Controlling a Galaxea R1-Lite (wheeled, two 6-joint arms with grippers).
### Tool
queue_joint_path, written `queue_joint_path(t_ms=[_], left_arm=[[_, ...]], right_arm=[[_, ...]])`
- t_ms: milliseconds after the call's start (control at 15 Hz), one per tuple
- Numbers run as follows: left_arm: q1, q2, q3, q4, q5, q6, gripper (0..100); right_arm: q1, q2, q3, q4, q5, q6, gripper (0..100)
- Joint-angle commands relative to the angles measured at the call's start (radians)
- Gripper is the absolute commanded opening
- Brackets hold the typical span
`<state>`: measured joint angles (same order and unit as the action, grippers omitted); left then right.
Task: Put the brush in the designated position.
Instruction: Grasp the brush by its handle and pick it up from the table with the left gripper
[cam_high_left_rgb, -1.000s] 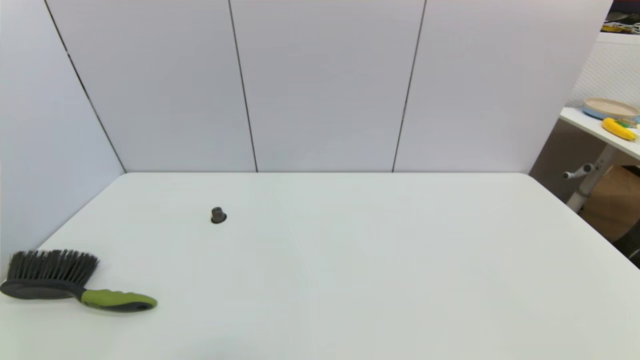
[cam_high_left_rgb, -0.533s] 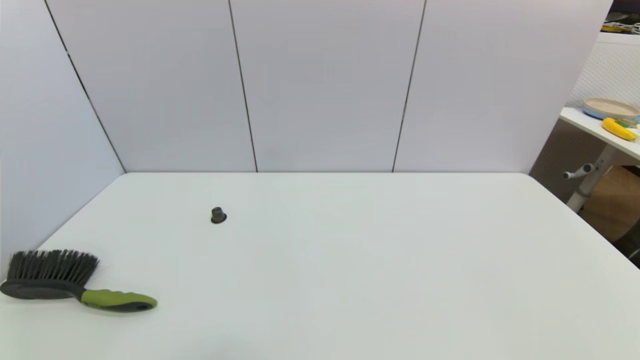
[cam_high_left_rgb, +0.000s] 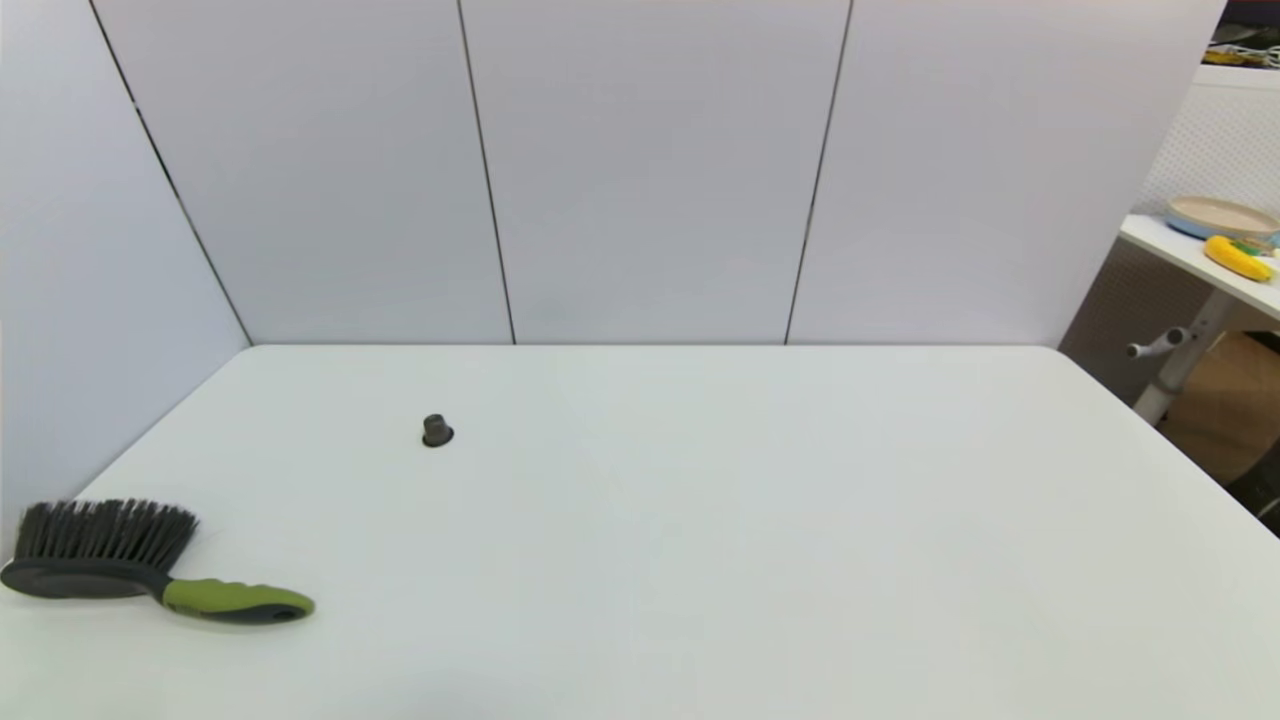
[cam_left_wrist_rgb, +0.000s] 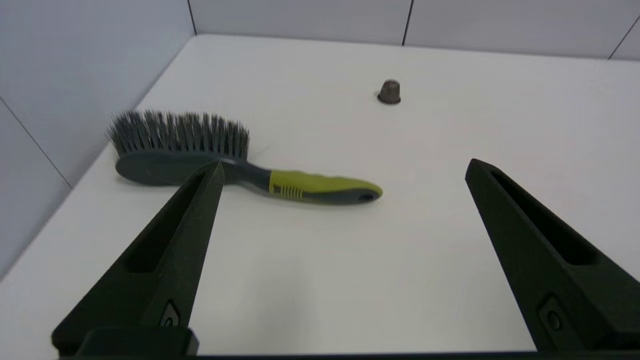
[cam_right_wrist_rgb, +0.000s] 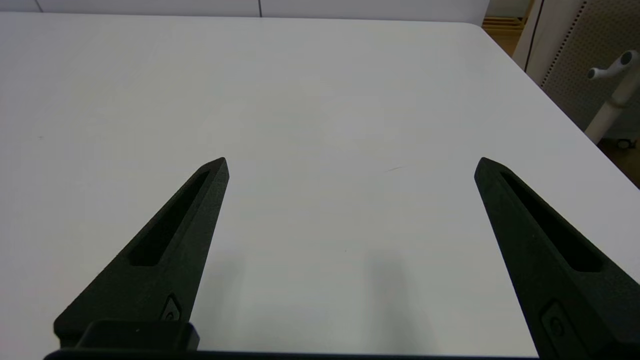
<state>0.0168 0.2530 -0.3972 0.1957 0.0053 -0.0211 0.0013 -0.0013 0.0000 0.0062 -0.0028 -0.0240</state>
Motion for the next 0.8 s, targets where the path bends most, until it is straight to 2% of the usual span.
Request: queue_joint_path(t_ms=[67, 133, 200, 267, 333, 400, 467, 600, 667, 800], left_arm=[[0.101, 0.47, -0.753, 0.479, 0.007, 0.01, 100], [0.101, 0.54, -0.881, 0.573, 0.033, 0.006, 100], [0.1, 0.605, -0.993, 0.679, 0.105, 0.009, 100], [0.107, 0.666, -1.059, 0.754, 0.205, 0.009, 100], [0.109, 0.741, -1.089, 0.797, 0.379, 0.016, 100], [0.084, 0.799, -1.101, 0.809, 0.478, 0.043, 100], [0.08, 0.853, -1.152, 0.869, 0.516, 0.082, 100], [0.095, 0.968, -1.278, 1.03, 0.515, 0.207, 100], [0.083, 1.009, -1.341, 1.085, 0.501, 0.354, 100], [0.038, 1.072, -1.396, 1.091, 0.482, 0.671, 100]], right_arm=[[0.0, 0.001, 0.002, 0.0, 0.0, -0.001, 100], [0.0, 0.001, 0.002, 0.0, 0.0, -0.001, 100], [-0.001, 0.001, 0.002, 0.0, 0.0, -0.001, 100], [0.0, 0.001, 0.002, 0.0, 0.0, -0.001, 100], [0.0, 0.001, 0.002, 0.0, 0.0, -0.001, 100], [0.0, 0.001, 0.002, 0.0, 0.0, -0.001, 100], [-0.001, 0.001, 0.002, 0.0, 0.0, -0.001, 100], [-0.001, 0.001, 0.002, 0.0, 0.0, -0.001, 100], [0.0, 0.001, 0.002, 0.0, 0.0, -0.001, 100], [0.0, 0.001, 0.002, 0.0, 0.0, -0.001, 100]])
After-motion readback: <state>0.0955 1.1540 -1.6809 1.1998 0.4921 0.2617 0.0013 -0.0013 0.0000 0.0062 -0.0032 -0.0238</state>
